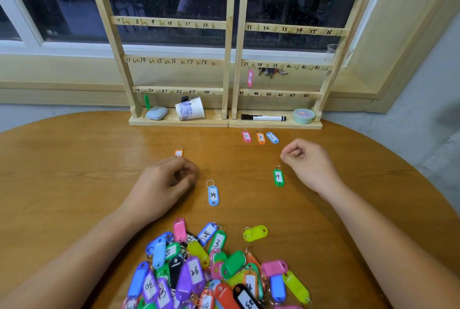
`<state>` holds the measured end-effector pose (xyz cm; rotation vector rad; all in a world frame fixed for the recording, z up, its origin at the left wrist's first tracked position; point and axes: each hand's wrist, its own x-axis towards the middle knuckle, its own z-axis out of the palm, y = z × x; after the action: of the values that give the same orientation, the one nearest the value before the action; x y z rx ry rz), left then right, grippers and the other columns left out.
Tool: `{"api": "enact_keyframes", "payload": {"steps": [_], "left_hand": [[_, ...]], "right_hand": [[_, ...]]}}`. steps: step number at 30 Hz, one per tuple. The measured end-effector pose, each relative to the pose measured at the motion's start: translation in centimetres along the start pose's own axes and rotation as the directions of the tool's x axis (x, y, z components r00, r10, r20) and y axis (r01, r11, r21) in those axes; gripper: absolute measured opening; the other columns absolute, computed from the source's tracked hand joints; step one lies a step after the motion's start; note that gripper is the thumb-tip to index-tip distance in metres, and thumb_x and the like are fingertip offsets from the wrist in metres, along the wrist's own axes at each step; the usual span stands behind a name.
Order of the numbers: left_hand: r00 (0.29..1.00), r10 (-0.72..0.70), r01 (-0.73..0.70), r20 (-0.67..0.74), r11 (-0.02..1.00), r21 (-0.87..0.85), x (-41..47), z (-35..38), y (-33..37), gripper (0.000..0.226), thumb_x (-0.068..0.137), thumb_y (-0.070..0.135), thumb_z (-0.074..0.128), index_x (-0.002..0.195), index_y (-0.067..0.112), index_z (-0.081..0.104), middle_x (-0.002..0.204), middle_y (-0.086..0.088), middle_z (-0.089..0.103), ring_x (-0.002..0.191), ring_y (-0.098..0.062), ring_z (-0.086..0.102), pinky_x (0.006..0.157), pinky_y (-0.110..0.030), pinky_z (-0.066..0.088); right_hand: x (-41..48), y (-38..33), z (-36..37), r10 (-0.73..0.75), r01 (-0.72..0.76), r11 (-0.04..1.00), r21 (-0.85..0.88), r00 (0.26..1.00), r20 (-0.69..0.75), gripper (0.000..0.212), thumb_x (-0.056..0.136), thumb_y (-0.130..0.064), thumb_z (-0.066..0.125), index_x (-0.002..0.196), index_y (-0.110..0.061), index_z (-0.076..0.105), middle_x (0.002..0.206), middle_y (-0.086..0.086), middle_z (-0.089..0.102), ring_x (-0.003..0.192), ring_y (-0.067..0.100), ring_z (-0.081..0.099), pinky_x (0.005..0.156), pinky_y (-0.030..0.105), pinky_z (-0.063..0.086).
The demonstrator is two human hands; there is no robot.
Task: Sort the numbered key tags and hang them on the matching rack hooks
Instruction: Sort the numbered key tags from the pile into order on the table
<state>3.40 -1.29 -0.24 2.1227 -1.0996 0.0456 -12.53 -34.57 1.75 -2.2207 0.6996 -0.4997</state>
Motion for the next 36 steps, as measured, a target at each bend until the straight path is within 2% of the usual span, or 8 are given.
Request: {"api": "enact_keyframes", "payload": {"steps": [5, 11, 14, 17, 21, 24, 27, 36], "left_hand": [[0.994, 0.052, -0.052, 0.098, 0.999, -0.004, -0.1, 1.1, 0.3, 0.021, 0.097, 0.027, 0.078, 0.115, 0.037, 0.074, 0.107, 0.020, 0.066, 0.101, -0.008, 0.065, 0.087, -0.027, 0.055], [0.968, 0.146, -0.154, 0.205, 0.988, 0.021, -0.1, 1.6, 0.3, 0.029, 0.103, 0.037, 0.069, 0.131, 0.042, 0.069, 0.128, 0.025, 0.061, 0.122, -0.007, 0.059, 0.105, -0.032, 0.049], [0.966, 0.154, -0.164, 0.210, 0.986, 0.035, -0.1, 1.8, 0.0, 0.030, 0.103, 0.040, 0.067, 0.133, 0.042, 0.067, 0.131, 0.026, 0.060, 0.123, -0.007, 0.058, 0.106, -0.035, 0.049], [0.968, 0.148, -0.159, 0.203, 0.987, 0.038, 0.1, 1.9, -0.2, 0.028, 0.104, 0.041, 0.066, 0.132, 0.041, 0.069, 0.130, 0.026, 0.061, 0.124, -0.007, 0.057, 0.107, -0.037, 0.049], [0.961, 0.173, -0.181, 0.215, 0.983, 0.013, 0.1, 1.9, -0.3, 0.031, 0.104, 0.046, 0.060, 0.134, 0.043, 0.069, 0.132, 0.026, 0.060, 0.127, -0.008, 0.057, 0.110, -0.037, 0.047], [0.960, 0.170, -0.177, 0.220, 0.984, 0.013, 0.0, 1.9, -0.4, 0.032, 0.105, 0.046, 0.059, 0.137, 0.045, 0.066, 0.133, 0.027, 0.059, 0.128, -0.008, 0.056, 0.110, -0.038, 0.048], [0.962, 0.163, -0.170, 0.219, 0.985, 0.012, 0.0, 1.9, -0.5, 0.030, 0.106, 0.042, 0.063, 0.136, 0.044, 0.066, 0.133, 0.027, 0.059, 0.127, -0.009, 0.056, 0.109, -0.039, 0.048], [0.964, 0.164, -0.170, 0.208, 0.985, 0.012, 0.2, 2.0, -0.6, 0.029, 0.105, 0.040, 0.065, 0.133, 0.042, 0.071, 0.131, 0.026, 0.060, 0.128, -0.003, 0.055, 0.111, -0.031, 0.046]], "right_hand": [[-4.6, -0.9, -0.2, -0.104, 0.097, 0.994, 0.044, 0.973, 0.207, 0.015, 0.093, -0.017, 0.078, 0.090, -0.031, 0.077, 0.084, -0.009, 0.070, 0.070, 0.004, 0.055, 0.068, 0.021, 0.048], [-7.5, -2.1, 1.4, -0.244, 0.266, 0.964, 0.023, 0.843, 0.479, 0.012, 0.089, -0.028, 0.084, 0.096, -0.035, 0.077, 0.099, -0.015, 0.068, 0.093, 0.010, 0.062, 0.076, 0.015, 0.044], [-6.8, -1.6, 1.8, -0.244, 0.259, 0.966, 0.013, 0.890, 0.384, 0.011, 0.091, -0.027, 0.082, 0.095, -0.036, 0.076, 0.095, -0.014, 0.068, 0.089, 0.010, 0.063, 0.078, 0.022, 0.050], [-4.8, -1.1, 1.4, -0.231, 0.246, 0.968, -0.041, 0.947, 0.221, 0.011, 0.094, -0.020, 0.076, 0.095, -0.031, 0.077, 0.093, -0.014, 0.067, 0.088, 0.006, 0.062, 0.076, 0.017, 0.045], [-1.0, 0.5, 1.4, -0.236, 0.254, 0.955, -0.153, 0.964, 0.124, 0.021, 0.104, -0.014, 0.062, 0.112, -0.027, 0.075, 0.113, -0.014, 0.067, 0.101, -0.001, 0.060, 0.088, 0.024, 0.044], [1.8, 1.1, 1.3, -0.211, 0.248, 0.925, -0.289, 0.965, 0.154, 0.035, 0.109, -0.015, 0.050, 0.140, -0.024, 0.065, 0.148, -0.008, 0.060, 0.138, 0.015, 0.053, 0.119, 0.039, 0.041], [3.7, 1.0, 1.2, -0.151, 0.239, 0.892, -0.383, 0.958, 0.246, 0.049, 0.113, -0.019, 0.042, 0.161, -0.026, 0.044, 0.169, -0.008, 0.038, 0.158, 0.017, 0.031, 0.131, 0.047, 0.025], [-0.5, -2.1, 0.9, -0.157, 0.364, 0.740, -0.566, 0.911, 0.381, 0.046, 0.111, -0.015, 0.039, 0.155, -0.022, 0.052, 0.153, -0.001, 0.057, 0.140, 0.022, 0.049, 0.119, 0.039, 0.037]]}}
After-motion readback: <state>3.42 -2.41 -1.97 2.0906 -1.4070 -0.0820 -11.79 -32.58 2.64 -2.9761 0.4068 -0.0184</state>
